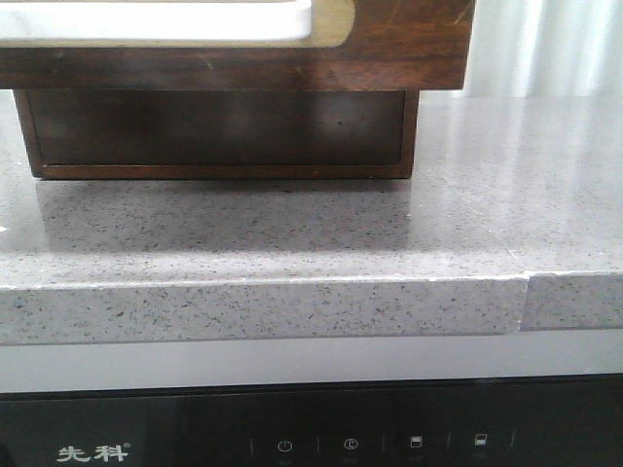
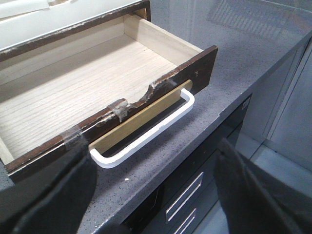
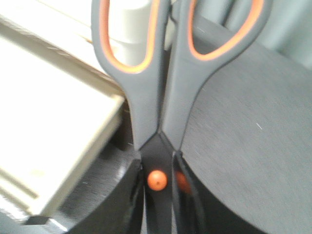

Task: Put scissors in drawer with both arms
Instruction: 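Carry the scissors with the right gripper over the open drawer, then lower the scissors into the drawer and open the right gripper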

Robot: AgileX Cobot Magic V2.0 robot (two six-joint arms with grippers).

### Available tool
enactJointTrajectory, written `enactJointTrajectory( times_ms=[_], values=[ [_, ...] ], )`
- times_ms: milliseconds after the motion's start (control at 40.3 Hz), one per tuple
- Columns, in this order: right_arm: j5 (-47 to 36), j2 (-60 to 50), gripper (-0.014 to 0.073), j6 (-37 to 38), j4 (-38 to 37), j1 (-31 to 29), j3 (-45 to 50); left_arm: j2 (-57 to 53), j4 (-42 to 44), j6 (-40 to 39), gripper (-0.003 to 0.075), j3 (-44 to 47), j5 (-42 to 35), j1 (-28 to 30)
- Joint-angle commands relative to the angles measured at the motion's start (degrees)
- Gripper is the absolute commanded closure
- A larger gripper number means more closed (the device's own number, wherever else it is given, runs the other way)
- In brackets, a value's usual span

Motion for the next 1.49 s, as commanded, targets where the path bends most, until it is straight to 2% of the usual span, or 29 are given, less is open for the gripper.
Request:
enactJointTrajectory(
  times_ms=[0, 174, 422, 521, 719, 1141, 1240, 1389, 1463],
  values=[
    [-5.29, -1.33, 0.0510, -6.40, 6.12, 3.32, -1.64, 0.93, -0.34, -0.61, 0.0227, -1.55, -4.46, -0.41],
    [-7.73, 1.38, 0.0510, -14.32, 11.77, 10.83, -1.64, 0.93, -0.34, -0.61, 0.0227, -1.55, -4.46, -0.41],
    [-11.22, 9.83, 0.0510, -22.24, 11.45, 20.11, -1.83, 0.93, -0.34, -0.61, 0.0227, -1.55, -4.46, -0.41],
    [-11.11, 13.83, 0.0510, -24.01, 9.32, 22.52, -3.08, 0.93, -0.34, -0.61, 0.0227, -1.55, -4.46, -0.41],
    [-10.61, 21.72, 0.0510, -24.12, -0.71, 25.94, -7.45, 0.93, -0.34, -0.61, 0.0227, -1.55, -4.46, -0.41],
    [-6.12, 28.28, 0.0508, -24.77, -10.16, 26.21, -8.62, 0.93, -0.34, -0.61, 0.0227, -1.55, -4.46, -0.41],
    [-5.71, 28.28, 0.0447, -24.77, -10.87, 26.21, -8.62, 0.93, -0.34, -0.61, 0.0227, -1.55, -4.46, -0.41],
    [-5.93, 28.28, 0.0264, -24.72, -11.20, 26.21, -8.62, 0.93, -0.34, -0.61, 0.0227, -1.55, -4.46, -0.41],
    [-6.20, 28.28, 0.0237, -24.66, -11.20, 26.21, -8.68, 0.93, -0.34, -0.61, 0.0227, -1.55, -4.46, -0.41]
  ],
)
